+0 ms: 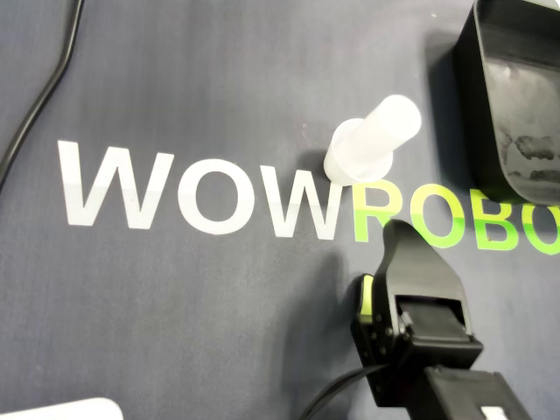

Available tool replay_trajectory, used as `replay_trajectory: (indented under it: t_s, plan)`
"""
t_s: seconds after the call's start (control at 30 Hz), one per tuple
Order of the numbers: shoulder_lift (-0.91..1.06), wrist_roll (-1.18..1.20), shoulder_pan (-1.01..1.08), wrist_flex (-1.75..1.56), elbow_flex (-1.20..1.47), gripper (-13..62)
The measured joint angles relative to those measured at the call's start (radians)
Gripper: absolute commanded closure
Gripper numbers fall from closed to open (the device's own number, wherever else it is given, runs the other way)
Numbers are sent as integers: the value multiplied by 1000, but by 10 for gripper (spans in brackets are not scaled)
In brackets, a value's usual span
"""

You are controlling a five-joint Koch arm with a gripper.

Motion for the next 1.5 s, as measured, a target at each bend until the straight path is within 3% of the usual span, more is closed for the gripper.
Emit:
replay_trajectory:
  t_s: [0.8, 1.1, 1.27, 1.5]
  plan:
    - [0, -52, -6, -17, -6, 166]
    - [0, -120, -20, 23, -178, 167]
    - [0, -288, -28, 5, -201, 168]
    - [0, -839, -38, -417, -84, 167]
